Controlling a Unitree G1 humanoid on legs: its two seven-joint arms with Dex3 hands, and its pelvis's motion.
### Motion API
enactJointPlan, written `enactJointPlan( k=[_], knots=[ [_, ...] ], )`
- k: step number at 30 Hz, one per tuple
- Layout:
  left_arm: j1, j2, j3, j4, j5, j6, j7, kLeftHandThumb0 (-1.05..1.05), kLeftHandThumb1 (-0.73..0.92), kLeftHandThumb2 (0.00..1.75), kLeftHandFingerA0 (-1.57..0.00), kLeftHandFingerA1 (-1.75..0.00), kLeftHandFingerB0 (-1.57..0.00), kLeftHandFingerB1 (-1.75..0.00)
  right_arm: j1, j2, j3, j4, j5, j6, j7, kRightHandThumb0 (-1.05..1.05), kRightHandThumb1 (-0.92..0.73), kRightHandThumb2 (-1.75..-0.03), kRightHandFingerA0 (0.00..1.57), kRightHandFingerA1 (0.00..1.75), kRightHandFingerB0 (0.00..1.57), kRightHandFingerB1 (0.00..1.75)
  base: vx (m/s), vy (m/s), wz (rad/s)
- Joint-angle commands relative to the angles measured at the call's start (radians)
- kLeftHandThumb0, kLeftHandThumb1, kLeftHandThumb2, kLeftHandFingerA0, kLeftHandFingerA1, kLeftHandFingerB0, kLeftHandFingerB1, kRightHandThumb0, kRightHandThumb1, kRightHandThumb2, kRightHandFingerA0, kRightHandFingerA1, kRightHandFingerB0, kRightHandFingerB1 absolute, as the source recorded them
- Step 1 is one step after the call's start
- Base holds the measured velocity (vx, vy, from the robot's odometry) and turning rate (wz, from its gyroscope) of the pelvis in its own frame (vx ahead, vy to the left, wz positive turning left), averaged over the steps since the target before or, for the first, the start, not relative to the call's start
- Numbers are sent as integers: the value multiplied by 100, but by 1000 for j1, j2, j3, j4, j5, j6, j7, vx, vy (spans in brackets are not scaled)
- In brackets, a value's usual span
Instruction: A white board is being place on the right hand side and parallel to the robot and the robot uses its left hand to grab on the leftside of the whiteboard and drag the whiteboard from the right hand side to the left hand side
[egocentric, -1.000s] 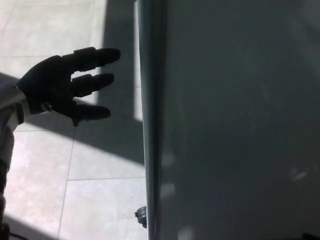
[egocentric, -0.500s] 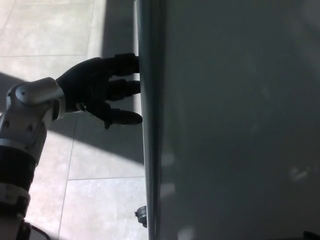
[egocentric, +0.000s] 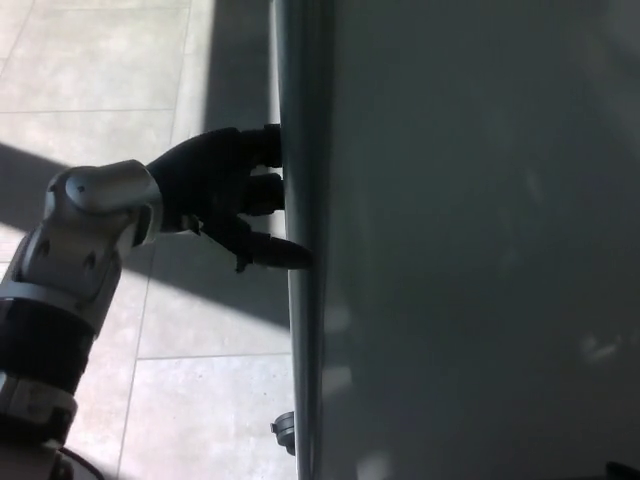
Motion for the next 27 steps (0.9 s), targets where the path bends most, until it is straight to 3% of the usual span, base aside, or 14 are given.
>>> enactJointPlan(
  k=[1,7,8,10,11,13,14,15,19,21,23,25,26,27],
  knots=[
    [7,-48,-26,-27,22,52,33,-36,29,71,-5,-42,0,-30,8,-8,12,4,-3,-21,-18,-25,-86,-66,74,54,40,33,0,0,0],
    [18,-137,-38,-4,18,75,73,-39,36,51,-11,-32,-3,-23,15,-8,28,6,-10,-11,-31,-25,-87,-66,73,51,39,32,0,0,0],
    [26,-146,-36,2,16,63,77,-42,32,66,-3,-39,-8,-18,18,-7,36,6,-17,-13,-36,-25,-87,-66,73,52,38,32,0,0,0],
    [28,-163,-39,23,23,49,92,-36,35,59,-11,-38,-7,-21,20,-6,42,8,-18,-15,-33,-24,-88,-66,73,52,38,32,0,0,0],
    [27,-177,-35,41,23,38,106,-22,32,84,-2,-47,0,-48,21,-7,45,9,-18,-17,-31,-23,-88,-66,72,52,38,32,0,0,0],
    [24,-202,-27,72,27,24,144,-23,37,87,-3,-47,0,-48,22,-5,48,10,-17,-19,-31,-23,-88,-66,73,52,38,32,0,0,0],
    [25,-219,-12,81,19,27,165,-41,47,63,-30,-42,-9,-31,21,-5,50,10,-17,-19,-33,-24,-88,-66,73,52,38,32,0,0,0],
    [31,-233,-3,87,19,9,191,-34,59,66,-52,-47,-9,-31,22,-5,50,10,-14,-22,-31,-24,-88,-67,74,53,38,32,0,0,0],
    [35,-282,18,118,58,-62,320,-29,79,64,-84,-51,-21,-28,7,-1,49,9,-8,-13,-32,-25,-88,-66,74,52,39,32,0,0,0],
    [60,-319,37,121,63,-125,394,-18,85,65,-107,-64,-59,-38,6,-10,66,6,-32,-17,-56,-26,-88,-67,75,51,38,32,0,0,0],
    [74,-323,33,105,83,-144,426,-16,85,67,-113,-71,-68,-42,4,-12,72,6,-36,-17,-64,-26,-88,-67,74,52,38,32,0,0,0],
    [88,-333,39,105,90,-174,459,-10,85,65,-107,-107,-84,-55,4,-14,74,6,-35,-20,-61,-26,-87,-66,73,52,38,32,0,0,0],
    [92,-337,40,107,97,-190,475,-10,85,65,-107,-107,-84,-55,3,-14,74,7,-33,-21,-60,-26,-87,-66,73,52,38,32,0,0,0],
    [101,-347,50,91,92,-178,495,-8,87,66,-93,-136,-83,-100,3,-17,83,7,-44,-23,-74,-26,-87,-66,73,52,39,32,0,0,0]
  ],
)
